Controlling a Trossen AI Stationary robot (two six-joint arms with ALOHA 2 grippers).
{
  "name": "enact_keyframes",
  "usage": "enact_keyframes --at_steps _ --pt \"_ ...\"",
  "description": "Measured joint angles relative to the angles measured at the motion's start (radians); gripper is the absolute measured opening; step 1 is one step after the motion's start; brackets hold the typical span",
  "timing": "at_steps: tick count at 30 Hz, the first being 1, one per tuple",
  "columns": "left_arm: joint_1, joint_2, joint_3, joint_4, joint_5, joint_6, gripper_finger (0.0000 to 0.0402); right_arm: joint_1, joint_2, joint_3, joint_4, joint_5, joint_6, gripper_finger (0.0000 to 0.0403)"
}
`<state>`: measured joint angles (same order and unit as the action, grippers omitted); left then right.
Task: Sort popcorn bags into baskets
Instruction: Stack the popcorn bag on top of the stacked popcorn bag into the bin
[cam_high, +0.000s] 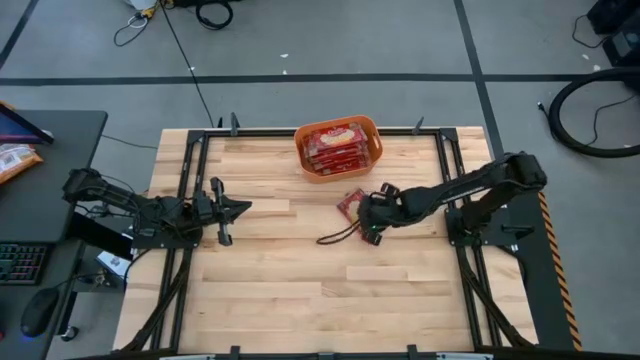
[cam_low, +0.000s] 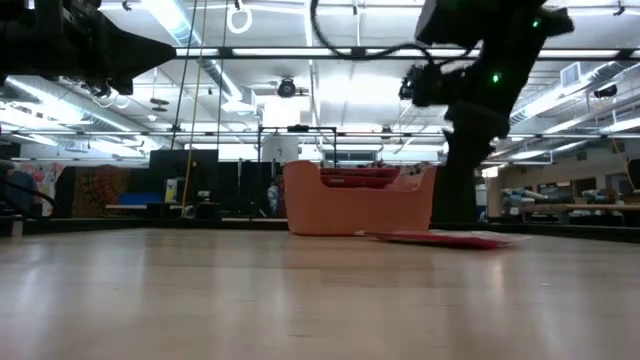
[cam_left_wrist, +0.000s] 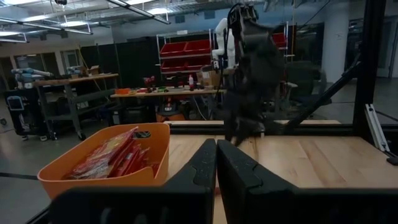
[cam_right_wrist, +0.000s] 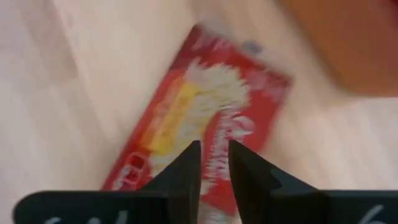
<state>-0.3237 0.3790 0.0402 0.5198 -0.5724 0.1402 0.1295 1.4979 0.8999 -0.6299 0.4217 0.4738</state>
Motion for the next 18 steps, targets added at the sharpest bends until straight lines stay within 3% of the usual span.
enact_keyframes --at_steps 4,9,18 --pt "0.000 0.000 0.000 0.000 0.000 0.001 0.0018 0.052 0.114 -0.001 0.059 -0.053 -0.019 0.0105" --pt "0.000 0.000 0.000 -0.002 0.000 0.001 0.0018 0.128 0.237 0.032 0.067 0.011 -0.031 0.0116" --pt "0.000 0.000 0.000 -0.002 0.000 0.000 0.0018 0.164 0.276 0.083 0.043 0.033 -0.003 0.0160"
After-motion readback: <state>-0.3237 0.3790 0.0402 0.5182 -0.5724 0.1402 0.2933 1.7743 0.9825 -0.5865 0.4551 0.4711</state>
